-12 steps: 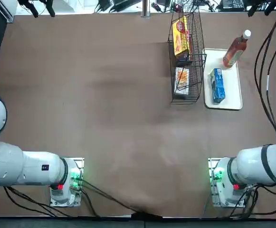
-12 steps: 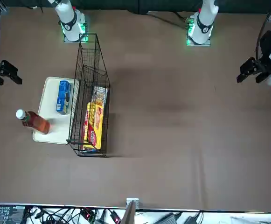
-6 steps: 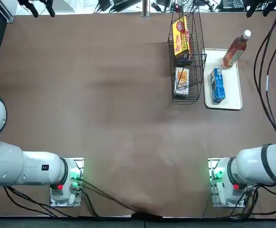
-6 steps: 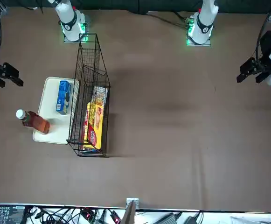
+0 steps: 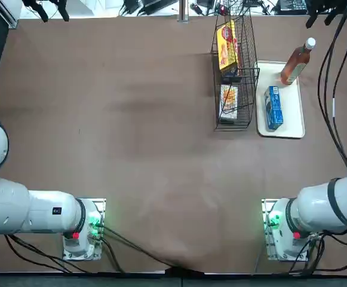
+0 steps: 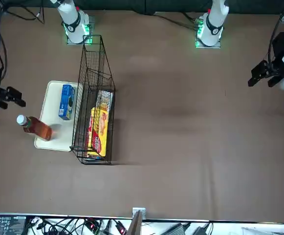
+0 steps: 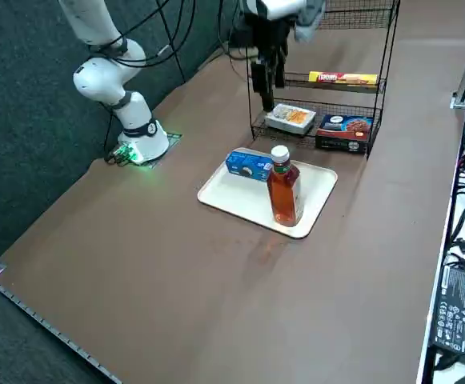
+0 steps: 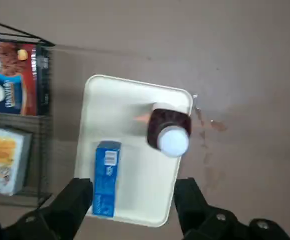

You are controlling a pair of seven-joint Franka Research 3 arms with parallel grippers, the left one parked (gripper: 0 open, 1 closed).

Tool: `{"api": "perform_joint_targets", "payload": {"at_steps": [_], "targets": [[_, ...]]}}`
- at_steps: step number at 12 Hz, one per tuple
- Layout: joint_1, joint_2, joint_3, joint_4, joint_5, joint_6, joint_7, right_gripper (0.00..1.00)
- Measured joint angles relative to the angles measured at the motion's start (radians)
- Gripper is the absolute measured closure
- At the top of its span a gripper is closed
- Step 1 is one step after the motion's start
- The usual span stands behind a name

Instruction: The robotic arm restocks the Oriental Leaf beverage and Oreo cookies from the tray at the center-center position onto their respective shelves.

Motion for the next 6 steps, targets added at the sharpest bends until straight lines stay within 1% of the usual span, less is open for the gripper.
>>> {"api": "perform_joint_targets", "payload": {"at_steps": [6], "targets": [[-0.058, 0.113, -0.005, 0.000, 0.000, 0.118, -0.025, 0.00]]}}
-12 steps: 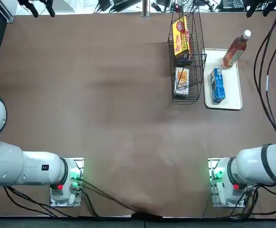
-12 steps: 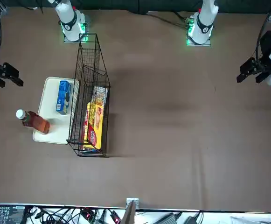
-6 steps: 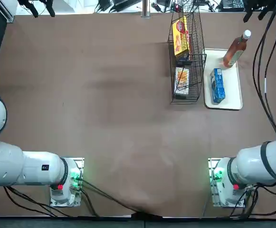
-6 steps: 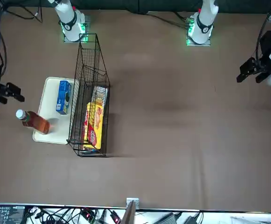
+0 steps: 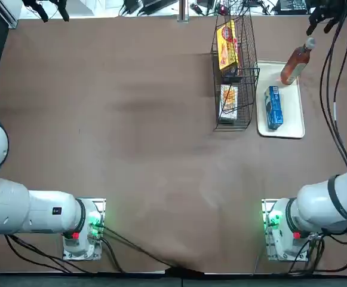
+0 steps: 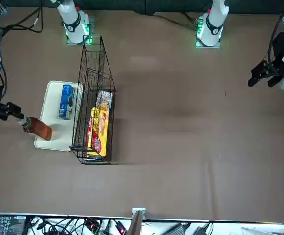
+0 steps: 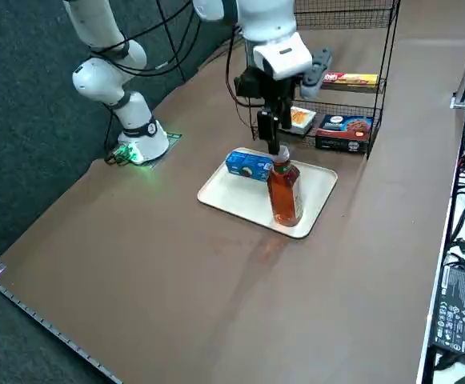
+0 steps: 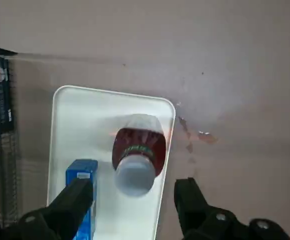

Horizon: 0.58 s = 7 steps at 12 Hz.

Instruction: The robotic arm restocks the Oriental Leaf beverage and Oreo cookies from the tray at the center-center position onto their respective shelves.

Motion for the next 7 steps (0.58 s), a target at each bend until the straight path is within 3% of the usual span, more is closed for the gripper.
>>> {"api": "perform_joint_targets", "payload": {"at_steps": [7], "targets": [[-0.004, 0.080, 0.000, 0.000, 0.000, 0.040, 0.000, 0.00]]}}
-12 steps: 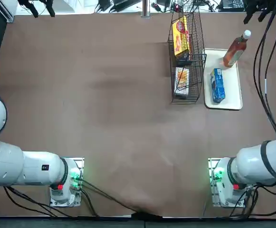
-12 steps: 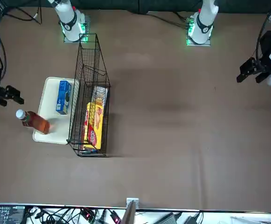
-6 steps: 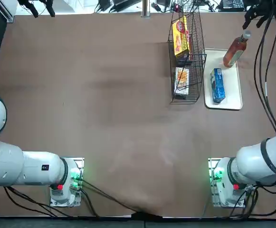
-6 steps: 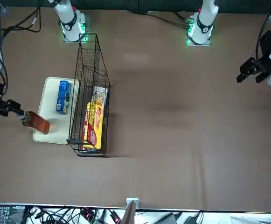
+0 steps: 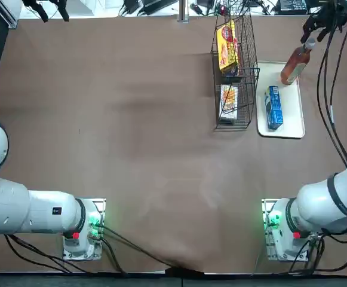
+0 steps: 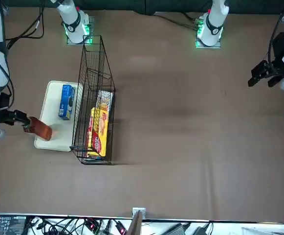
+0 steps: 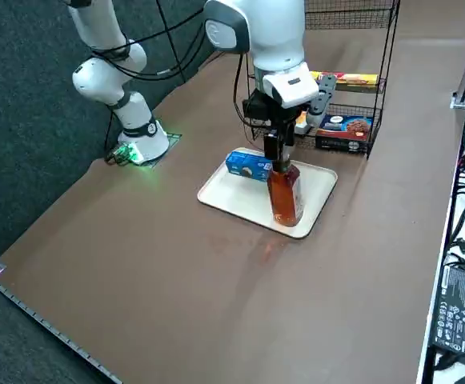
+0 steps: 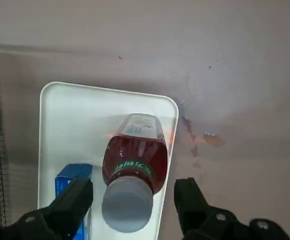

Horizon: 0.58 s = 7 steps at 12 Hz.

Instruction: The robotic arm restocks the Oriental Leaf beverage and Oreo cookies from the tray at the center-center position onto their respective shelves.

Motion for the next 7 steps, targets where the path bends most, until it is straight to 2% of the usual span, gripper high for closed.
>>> {"api": "perform_joint_targets", "payload": {"at_steps": [7], "targets": [[-0.003, 0.024, 0.000, -0.040, 0.000, 0.058, 0.000, 0.00]]}}
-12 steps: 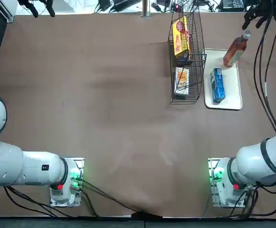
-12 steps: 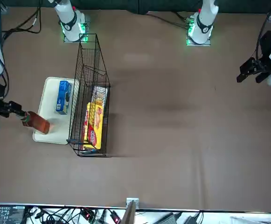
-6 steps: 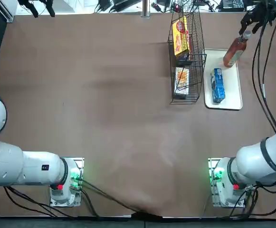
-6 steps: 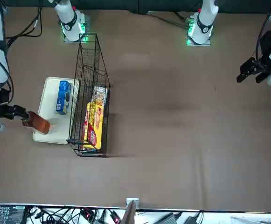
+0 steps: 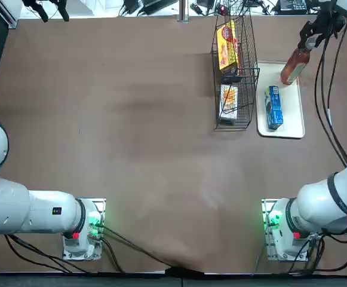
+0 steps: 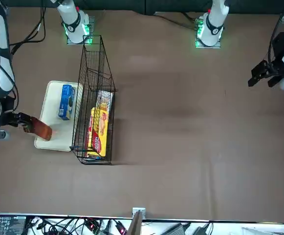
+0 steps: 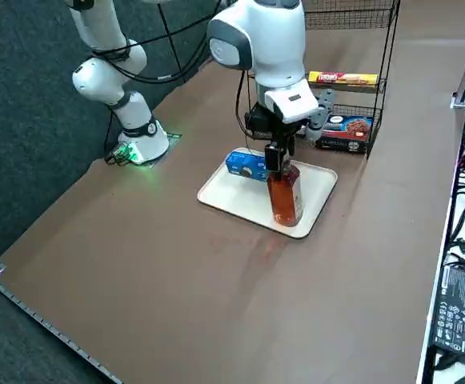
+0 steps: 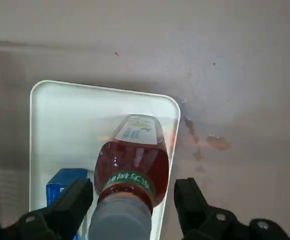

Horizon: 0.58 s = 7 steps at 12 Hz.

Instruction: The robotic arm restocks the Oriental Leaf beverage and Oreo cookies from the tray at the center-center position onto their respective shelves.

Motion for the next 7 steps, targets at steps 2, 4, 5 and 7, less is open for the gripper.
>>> {"api": "perform_joint_targets", "payload": {"at_steps": [2, 4, 5, 7], "targets": [[-0.003, 0.002, 0.000, -0.005, 0.000, 0.002, 0.000, 0.00], [-0.004, 0.002, 0.000, -0.013, 0.003, 0.005, 0.001, 0.00], [-0.004, 0.002, 0.000, -0.017, 0.005, 0.007, 0.004, 0.00], [-0.004, 0.002, 0.001, -0.025, 0.005, 0.010, 0.010, 0.01]]}}
